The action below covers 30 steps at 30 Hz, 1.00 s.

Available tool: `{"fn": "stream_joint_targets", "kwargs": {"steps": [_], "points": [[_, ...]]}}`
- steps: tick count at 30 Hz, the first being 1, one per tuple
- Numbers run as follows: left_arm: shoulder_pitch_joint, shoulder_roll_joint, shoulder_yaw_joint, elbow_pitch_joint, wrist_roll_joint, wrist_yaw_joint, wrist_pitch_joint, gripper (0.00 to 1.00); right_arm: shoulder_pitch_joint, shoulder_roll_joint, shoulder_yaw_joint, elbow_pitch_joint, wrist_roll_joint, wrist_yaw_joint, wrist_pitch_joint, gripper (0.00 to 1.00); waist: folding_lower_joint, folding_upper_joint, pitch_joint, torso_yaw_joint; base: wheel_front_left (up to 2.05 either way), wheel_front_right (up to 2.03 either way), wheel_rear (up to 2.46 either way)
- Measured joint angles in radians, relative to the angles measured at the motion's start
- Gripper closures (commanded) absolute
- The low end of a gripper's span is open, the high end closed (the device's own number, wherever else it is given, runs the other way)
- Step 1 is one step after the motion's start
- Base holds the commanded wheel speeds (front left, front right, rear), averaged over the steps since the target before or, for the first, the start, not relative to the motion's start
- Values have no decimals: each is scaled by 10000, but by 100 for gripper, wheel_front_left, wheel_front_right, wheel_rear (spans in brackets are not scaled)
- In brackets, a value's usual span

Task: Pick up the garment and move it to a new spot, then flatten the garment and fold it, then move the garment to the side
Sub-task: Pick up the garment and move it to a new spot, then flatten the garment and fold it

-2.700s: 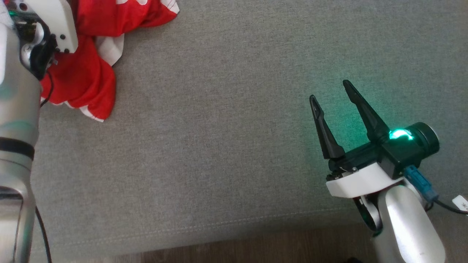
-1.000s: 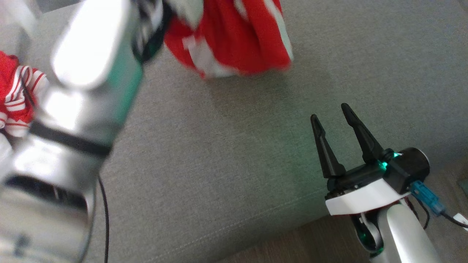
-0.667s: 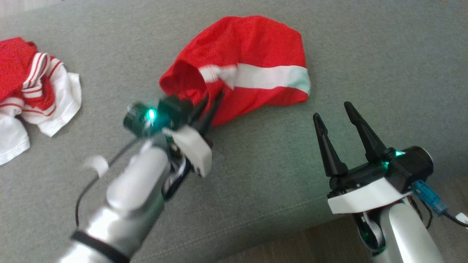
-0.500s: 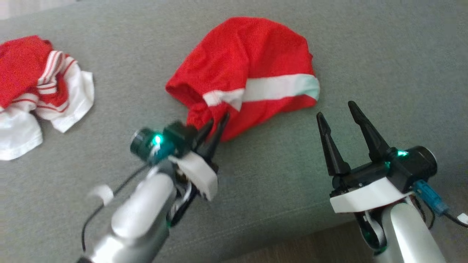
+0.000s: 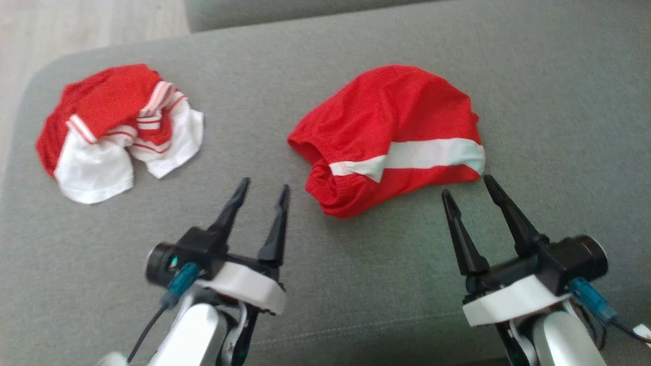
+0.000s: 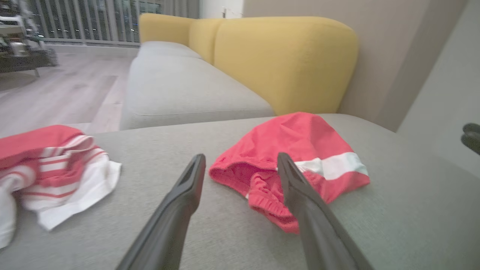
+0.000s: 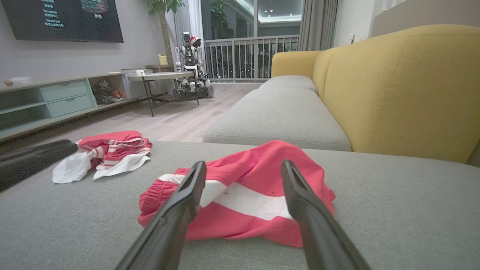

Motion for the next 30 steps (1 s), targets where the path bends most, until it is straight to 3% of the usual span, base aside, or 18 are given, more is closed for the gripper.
{"fn": "stream_joint_targets", "kwargs": {"steps": [6, 10, 16, 30], "points": [[1183, -286, 1214, -1074, 802, 585, -2, 0, 608, 4, -288, 6, 0, 0, 0, 0, 0, 0, -590, 473, 0, 0, 0], [1832, -360, 1649, -1448, 1415, 713, -6, 0, 1044, 17, -535, -2, -2, 0, 0, 0, 0, 0, -906, 739, 0, 0, 0], [2589, -458, 2040, -1446, 1666, 721, -61, 0, 1441, 35, -1068, -157, -92, 0, 0, 0, 0, 0, -1172, 1028, 0, 0, 0], [2863, -552, 2140, -1181, 1824, 702, -61, 0, 1719, 79, -1122, -184, -174, 0, 0, 0, 0, 0, -1358, 1185, 0, 0, 0]]}}
